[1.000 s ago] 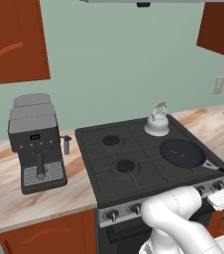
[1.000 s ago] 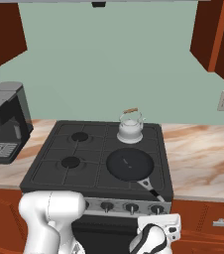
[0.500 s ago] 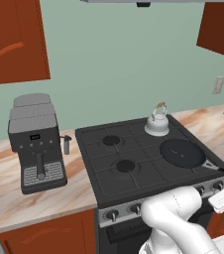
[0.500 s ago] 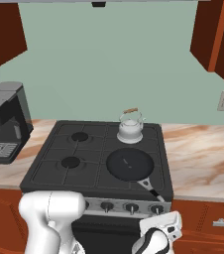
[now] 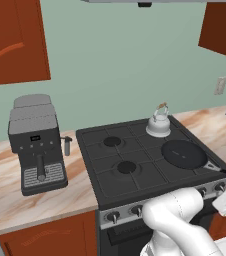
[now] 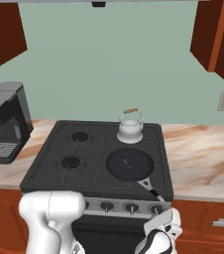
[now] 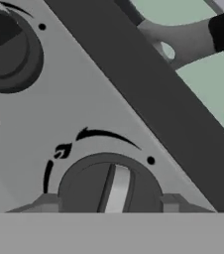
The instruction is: Pick the pan from the cabinet and place it on the stove. Then turn on the stove burner for the pan.
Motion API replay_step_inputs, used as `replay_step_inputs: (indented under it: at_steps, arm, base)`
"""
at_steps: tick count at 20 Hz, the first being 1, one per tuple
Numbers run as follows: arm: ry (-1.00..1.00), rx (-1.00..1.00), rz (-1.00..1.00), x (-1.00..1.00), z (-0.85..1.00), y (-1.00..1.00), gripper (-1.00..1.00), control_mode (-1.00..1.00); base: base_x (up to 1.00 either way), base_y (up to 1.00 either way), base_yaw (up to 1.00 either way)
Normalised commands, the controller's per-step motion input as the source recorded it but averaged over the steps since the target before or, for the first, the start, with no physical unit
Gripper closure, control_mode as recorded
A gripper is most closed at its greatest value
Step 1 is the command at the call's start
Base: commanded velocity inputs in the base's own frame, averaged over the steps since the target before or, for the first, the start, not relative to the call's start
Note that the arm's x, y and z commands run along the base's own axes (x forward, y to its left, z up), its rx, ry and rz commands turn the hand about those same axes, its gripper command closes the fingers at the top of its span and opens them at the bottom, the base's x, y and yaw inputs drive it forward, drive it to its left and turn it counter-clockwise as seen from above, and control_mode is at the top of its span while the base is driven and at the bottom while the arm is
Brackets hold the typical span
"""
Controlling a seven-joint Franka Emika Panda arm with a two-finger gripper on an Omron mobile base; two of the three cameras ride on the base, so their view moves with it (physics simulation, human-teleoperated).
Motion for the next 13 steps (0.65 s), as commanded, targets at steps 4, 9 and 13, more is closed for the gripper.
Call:
replay_step_inputs:
  at_steps: [4, 9, 13]
  arm:
    - [-0.11, -0.39, 0.00, -0.15, 0.06, 0.00, 1.00, -1.00]
    - [-0.11, -0.39, 0.00, -0.18, 0.02, 0.00, 1.00, -1.00]
    - [-0.10, -0.36, 0.00, -0.22, 0.00, 0.00, 1.00, -1.00]
  base:
    - [0.00, 0.00, 0.00]
    - [0.00, 0.00, 0.00]
    - [0.00, 0.00, 0.00]
